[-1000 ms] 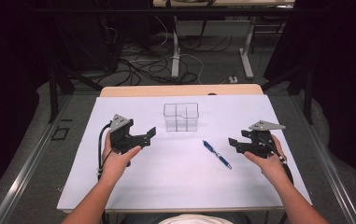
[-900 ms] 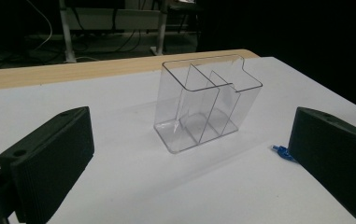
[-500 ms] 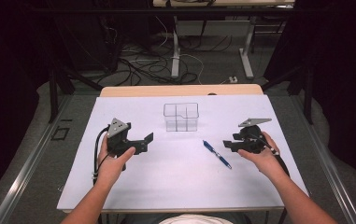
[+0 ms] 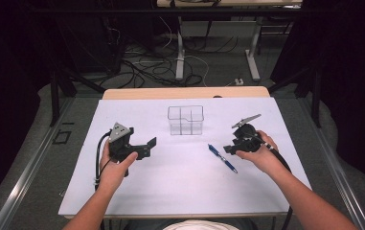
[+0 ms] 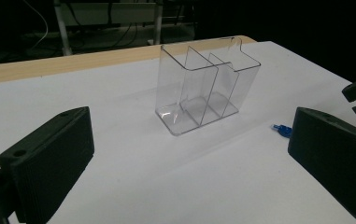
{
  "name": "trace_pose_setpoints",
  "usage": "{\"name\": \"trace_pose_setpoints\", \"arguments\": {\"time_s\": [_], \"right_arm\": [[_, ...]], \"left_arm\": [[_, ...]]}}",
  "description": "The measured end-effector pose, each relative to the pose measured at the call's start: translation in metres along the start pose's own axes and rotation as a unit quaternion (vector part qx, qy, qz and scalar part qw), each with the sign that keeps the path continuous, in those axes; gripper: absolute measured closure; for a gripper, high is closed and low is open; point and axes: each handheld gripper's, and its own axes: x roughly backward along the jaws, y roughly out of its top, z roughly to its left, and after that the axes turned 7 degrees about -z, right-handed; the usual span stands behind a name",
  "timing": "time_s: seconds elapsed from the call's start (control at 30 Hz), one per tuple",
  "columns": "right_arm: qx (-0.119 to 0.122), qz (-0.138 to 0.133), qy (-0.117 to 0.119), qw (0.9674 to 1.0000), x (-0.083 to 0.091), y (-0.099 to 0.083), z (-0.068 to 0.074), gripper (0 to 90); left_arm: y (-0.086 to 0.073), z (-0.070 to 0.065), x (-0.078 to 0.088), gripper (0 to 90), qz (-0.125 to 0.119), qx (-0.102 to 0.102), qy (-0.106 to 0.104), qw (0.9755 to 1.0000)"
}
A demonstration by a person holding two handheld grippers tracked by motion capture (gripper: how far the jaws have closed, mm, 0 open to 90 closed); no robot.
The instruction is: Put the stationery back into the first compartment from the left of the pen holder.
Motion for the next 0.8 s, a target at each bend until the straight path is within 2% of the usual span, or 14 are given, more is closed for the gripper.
{"name": "trace_pose_setpoints", "arguments": {"time_s": [0.03, 0.07, 0.2, 0.47, 0.5, 0.53, 0.57, 0.6, 0.63, 0.73, 0.77, 0.8], "right_arm": [[-0.007, 0.004, 0.000, 1.0000, -0.001, 0.001, 0.002, 48.1], [-0.003, 0.005, 0.007, 1.0000, -0.003, 0.001, 0.001, 48.3], [0.000, 0.026, 0.002, 0.9996, -0.008, 0.002, 0.004, 50.0], [0.004, 0.046, 0.000, 0.9989, -0.016, 0.004, 0.009, 56.5], [0.005, 0.021, 0.002, 0.9998, -0.020, 0.002, 0.009, 57.3], [0.015, 0.084, -0.002, 0.9963, -0.014, 0.008, 0.009, 57.4], [0.018, 0.101, -0.007, 0.9947, -0.014, 0.009, 0.010, 57.5], [0.010, 0.056, 0.000, 0.9984, -0.020, 0.005, 0.011, 57.6], [0.010, 0.064, 0.000, 0.9979, -0.021, 0.005, 0.011, 57.8], [0.003, 0.054, 0.004, 0.9986, -0.025, 0.003, 0.013, 58.1], [0.006, 0.068, 0.003, 0.9976, -0.026, 0.003, 0.014, 59.3], [0.007, 0.060, 0.005, 0.9982, -0.028, 0.002, 0.014, 59.5]], "left_arm": [[0.000, 0.000, 0.000, 0.3, 0.001, -0.001, 0.000, 1.0000], [0.000, 0.000, 0.000, 0.3, 0.001, -0.001, -0.001, 1.0000], [-0.002, 0.000, -0.001, 0.4, 0.001, 0.000, -0.004, 1.0000], [-0.003, 0.002, -0.001, 0.4, 0.004, 0.001, -0.001, 1.0000], [-0.003, 0.003, -0.001, 0.4, 0.003, 0.000, -0.001, 1.0000], [-0.003, 0.003, -0.001, 0.5, 0.003, 0.001, -0.001, 1.0000], [-0.003, 0.003, -0.001, 0.4, 0.005, 0.004, 0.000, 1.0000], [-0.003, 0.003, -0.001, 0.4, 0.004, 0.004, 0.000, 1.0000], [-0.003, 0.003, -0.001, 0.4, 0.004, 0.004, 0.000, 1.0000], [-0.003, 0.003, -0.001, 0.4, 0.004, 0.005, 0.000, 1.0000], [-0.003, 0.003, -0.001, 0.5, 0.004, 0.008, 0.000, 1.0000], [-0.003, 0.003, -0.001, 0.6, 0.004, 0.002, 0.001, 1.0000]]}}
